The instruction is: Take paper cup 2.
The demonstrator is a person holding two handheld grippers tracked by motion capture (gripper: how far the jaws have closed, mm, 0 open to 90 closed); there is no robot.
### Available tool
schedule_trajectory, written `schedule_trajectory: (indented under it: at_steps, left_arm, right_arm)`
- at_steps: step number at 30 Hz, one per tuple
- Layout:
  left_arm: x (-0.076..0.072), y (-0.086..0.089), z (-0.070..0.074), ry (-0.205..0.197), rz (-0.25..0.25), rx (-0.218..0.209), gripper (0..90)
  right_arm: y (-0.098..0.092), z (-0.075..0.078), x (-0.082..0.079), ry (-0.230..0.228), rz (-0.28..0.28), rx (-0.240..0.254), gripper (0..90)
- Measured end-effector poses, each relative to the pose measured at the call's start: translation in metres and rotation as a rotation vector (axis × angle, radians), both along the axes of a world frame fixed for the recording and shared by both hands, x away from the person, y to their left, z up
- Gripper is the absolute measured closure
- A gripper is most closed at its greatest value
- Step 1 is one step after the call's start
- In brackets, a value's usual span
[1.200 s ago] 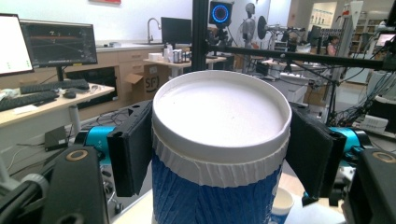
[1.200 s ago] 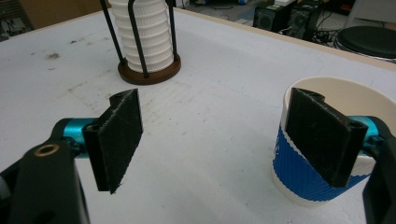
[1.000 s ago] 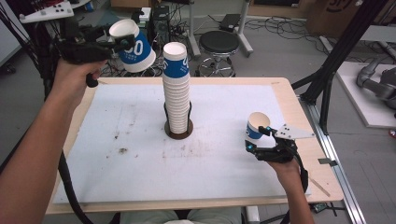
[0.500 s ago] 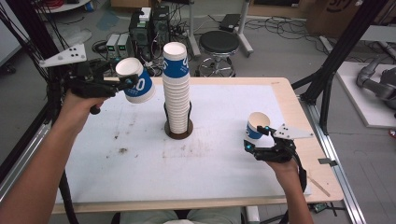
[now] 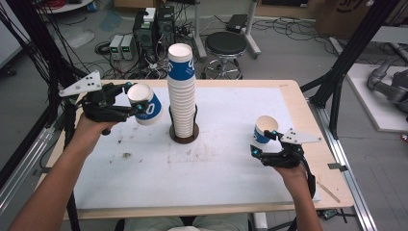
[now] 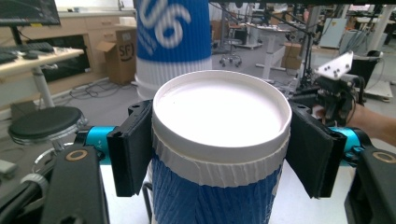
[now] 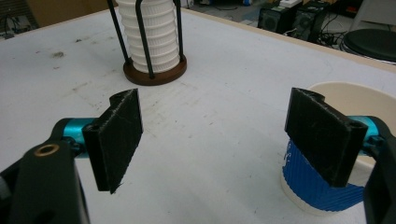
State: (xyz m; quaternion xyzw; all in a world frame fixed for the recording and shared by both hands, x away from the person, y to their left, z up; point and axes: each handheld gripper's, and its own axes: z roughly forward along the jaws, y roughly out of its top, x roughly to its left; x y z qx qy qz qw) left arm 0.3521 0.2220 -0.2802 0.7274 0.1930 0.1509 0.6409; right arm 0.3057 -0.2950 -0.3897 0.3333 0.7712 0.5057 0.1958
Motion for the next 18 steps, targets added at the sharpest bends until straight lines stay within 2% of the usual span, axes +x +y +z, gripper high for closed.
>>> schedule_trajectory:
  at_steps: [7,10,18]
  left_arm:
    - [0.001,-0.01,-0.024,0.027,-0.027,0.025,29.9]
    - [0.0,-0.013,-0.033,0.037,-0.037,0.023,29.9]
    - [-0.004,-0.018,-0.048,0.053,-0.045,0.032,29.8]
  right_arm:
    - [0.003,0.0,0.003,-0.001,0.004,0.01,19.6]
    - [0.005,0.0,0.006,0.002,0.009,0.01,19.6]
    - [0.011,-0.002,0.008,0.007,0.028,-0.001,19.6]
